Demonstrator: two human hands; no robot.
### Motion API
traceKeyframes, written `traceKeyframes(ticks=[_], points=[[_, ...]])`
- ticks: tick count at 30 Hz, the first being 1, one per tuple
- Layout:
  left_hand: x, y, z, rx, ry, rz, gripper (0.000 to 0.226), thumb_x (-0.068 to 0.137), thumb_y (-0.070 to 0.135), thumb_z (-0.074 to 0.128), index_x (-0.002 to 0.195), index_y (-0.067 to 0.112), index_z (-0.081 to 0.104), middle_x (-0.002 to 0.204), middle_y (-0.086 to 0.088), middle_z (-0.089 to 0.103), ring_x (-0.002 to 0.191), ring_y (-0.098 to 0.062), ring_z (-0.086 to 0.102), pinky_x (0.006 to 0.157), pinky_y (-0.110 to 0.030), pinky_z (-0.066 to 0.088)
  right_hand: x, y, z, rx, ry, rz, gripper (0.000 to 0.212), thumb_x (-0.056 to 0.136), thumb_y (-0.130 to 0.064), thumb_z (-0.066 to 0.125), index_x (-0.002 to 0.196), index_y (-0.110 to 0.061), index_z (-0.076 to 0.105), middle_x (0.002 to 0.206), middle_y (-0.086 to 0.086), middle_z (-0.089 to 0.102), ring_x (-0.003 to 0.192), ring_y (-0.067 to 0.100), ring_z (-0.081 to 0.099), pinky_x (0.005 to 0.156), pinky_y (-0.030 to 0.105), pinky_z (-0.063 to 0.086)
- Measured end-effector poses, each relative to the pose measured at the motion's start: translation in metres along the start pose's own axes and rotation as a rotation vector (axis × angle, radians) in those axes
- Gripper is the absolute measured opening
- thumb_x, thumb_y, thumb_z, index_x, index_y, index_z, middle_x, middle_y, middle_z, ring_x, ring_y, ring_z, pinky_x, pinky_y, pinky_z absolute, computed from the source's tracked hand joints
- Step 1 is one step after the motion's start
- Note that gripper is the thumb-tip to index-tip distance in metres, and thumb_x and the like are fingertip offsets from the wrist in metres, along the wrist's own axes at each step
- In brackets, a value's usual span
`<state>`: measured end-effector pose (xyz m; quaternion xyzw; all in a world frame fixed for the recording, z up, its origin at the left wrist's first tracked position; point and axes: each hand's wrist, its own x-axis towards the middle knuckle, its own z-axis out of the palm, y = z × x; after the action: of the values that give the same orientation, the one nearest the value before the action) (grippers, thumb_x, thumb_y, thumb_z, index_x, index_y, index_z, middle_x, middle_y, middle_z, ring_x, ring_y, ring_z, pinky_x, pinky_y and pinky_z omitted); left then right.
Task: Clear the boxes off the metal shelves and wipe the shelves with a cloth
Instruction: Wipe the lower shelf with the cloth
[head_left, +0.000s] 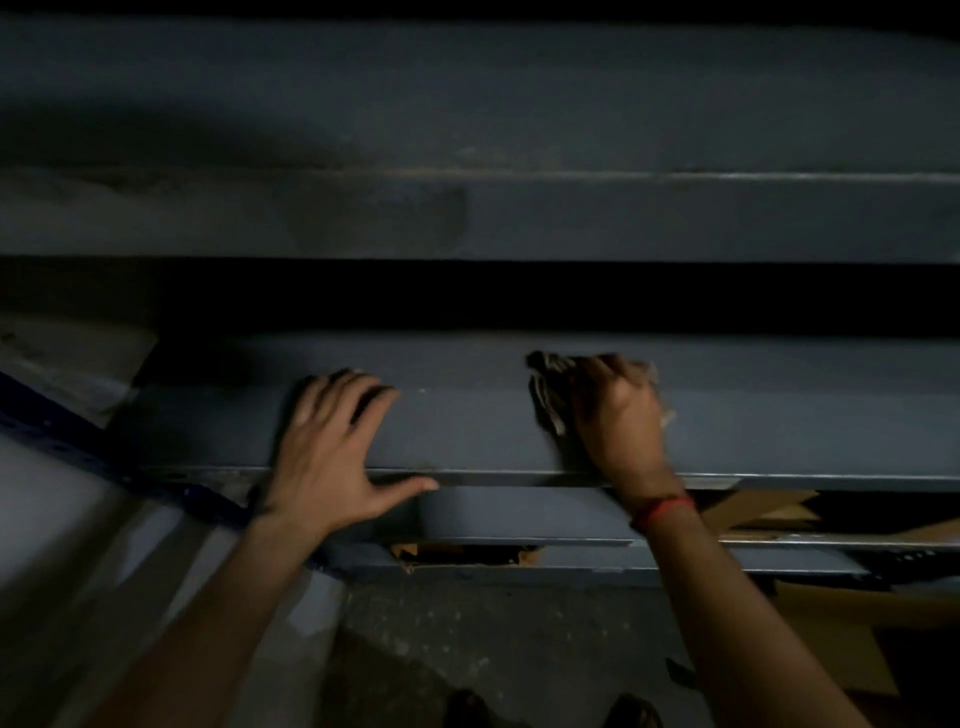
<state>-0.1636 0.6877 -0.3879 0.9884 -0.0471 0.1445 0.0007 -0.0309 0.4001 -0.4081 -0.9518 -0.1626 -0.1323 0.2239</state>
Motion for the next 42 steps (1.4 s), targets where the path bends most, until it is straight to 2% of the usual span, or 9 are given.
traceKeyframes(ticks=[5,10,15,19,25,30,33,37,42], points=[[0.033,0.096,0.022,-0.077,-0.041,0.043,0.110,0.073,0.093,0.043,0.144,0.009,0.051,0.146,-0.013,0.050,0.140,-0.033,0.042,0.120,-0.049,0.025,-0.059,-0.011,-0.026,0.070,-0.037,-0.020,0.037,0.088,-0.021,0.066,0.125,-0.015,0.064,0.121,0.009,0.061,0.109,0.025,0.058,0.092,0.041,0.052],[0.034,0.097,0.034,-0.077,-0.054,-0.011,0.091,0.071,0.070,0.046,0.139,0.010,0.056,0.144,-0.008,0.055,0.138,-0.027,0.046,0.116,-0.044,0.031,-0.065,-0.065,-0.008,0.187,-0.102,-0.176,0.030,0.087,-0.015,0.069,0.117,-0.012,0.067,0.114,0.007,0.064,0.105,0.023,0.058,0.095,0.035,0.048],[0.036,0.098,0.035,-0.107,-0.035,-0.083,0.108,0.066,0.087,0.053,0.138,0.006,0.054,0.144,-0.008,0.053,0.134,-0.027,0.049,0.117,-0.042,0.034,-0.010,-0.041,-0.001,0.140,-0.100,-0.286,0.026,0.089,-0.019,0.063,0.113,-0.012,0.068,0.108,0.008,0.067,0.103,0.027,0.059,0.093,0.039,0.048],[0.035,0.101,0.028,-0.054,-0.044,-0.067,0.114,0.070,0.097,0.041,0.140,0.008,0.054,0.145,-0.006,0.051,0.136,-0.026,0.046,0.118,-0.041,0.029,0.037,0.034,-0.021,0.030,-0.049,-0.065,0.028,0.083,-0.029,0.053,0.092,-0.006,0.068,0.089,0.017,0.065,0.084,0.039,0.062,0.076,0.042,0.047],[0.038,0.103,0.028,-0.044,-0.042,-0.080,0.113,0.069,0.097,0.042,0.138,0.008,0.054,0.142,-0.007,0.052,0.135,-0.027,0.047,0.116,-0.043,0.034,-0.051,0.043,-0.053,-0.015,-0.004,0.138,0.041,0.079,-0.018,0.074,0.116,-0.006,0.064,0.115,0.017,0.063,0.105,0.034,0.058,0.090,0.049,0.052],[0.037,0.103,0.031,-0.095,-0.074,-0.082,0.105,0.067,0.087,0.046,0.138,0.010,0.054,0.143,-0.007,0.052,0.136,-0.028,0.047,0.117,-0.044,0.034,-0.065,-0.046,-0.019,0.133,-0.027,-0.110,0.032,0.091,-0.020,0.058,0.121,-0.012,0.064,0.116,0.007,0.061,0.103,0.022,0.056,0.092,0.036,0.048],[0.037,0.102,0.029,-0.081,-0.072,-0.088,0.105,0.069,0.089,0.046,0.136,0.009,0.056,0.141,-0.008,0.054,0.134,-0.028,0.048,0.116,-0.044,0.035,-0.012,-0.053,0.001,0.116,-0.042,-0.218,0.036,0.089,-0.023,0.045,0.112,-0.006,0.067,0.101,0.013,0.066,0.094,0.030,0.059,0.086,0.041,0.048],[0.037,0.102,0.024,-0.040,-0.053,-0.081,0.110,0.069,0.096,0.043,0.138,0.011,0.055,0.140,-0.006,0.054,0.133,-0.026,0.048,0.115,-0.042,0.036,0.048,0.027,-0.020,0.006,-0.060,-0.020,0.026,0.080,-0.019,0.062,0.092,0.002,0.070,0.087,0.028,0.067,0.082,0.045,0.064,0.077,0.048,0.049],[0.038,0.104,0.024,-0.039,-0.042,-0.084,0.112,0.068,0.097,0.043,0.138,0.010,0.055,0.140,-0.007,0.054,0.132,-0.027,0.049,0.114,-0.042,0.036,-0.003,0.088,-0.049,-0.158,0.063,0.256,0.037,0.078,-0.008,0.075,0.112,0.000,0.065,0.109,0.025,0.063,0.100,0.042,0.059,0.092,0.045,0.044]])
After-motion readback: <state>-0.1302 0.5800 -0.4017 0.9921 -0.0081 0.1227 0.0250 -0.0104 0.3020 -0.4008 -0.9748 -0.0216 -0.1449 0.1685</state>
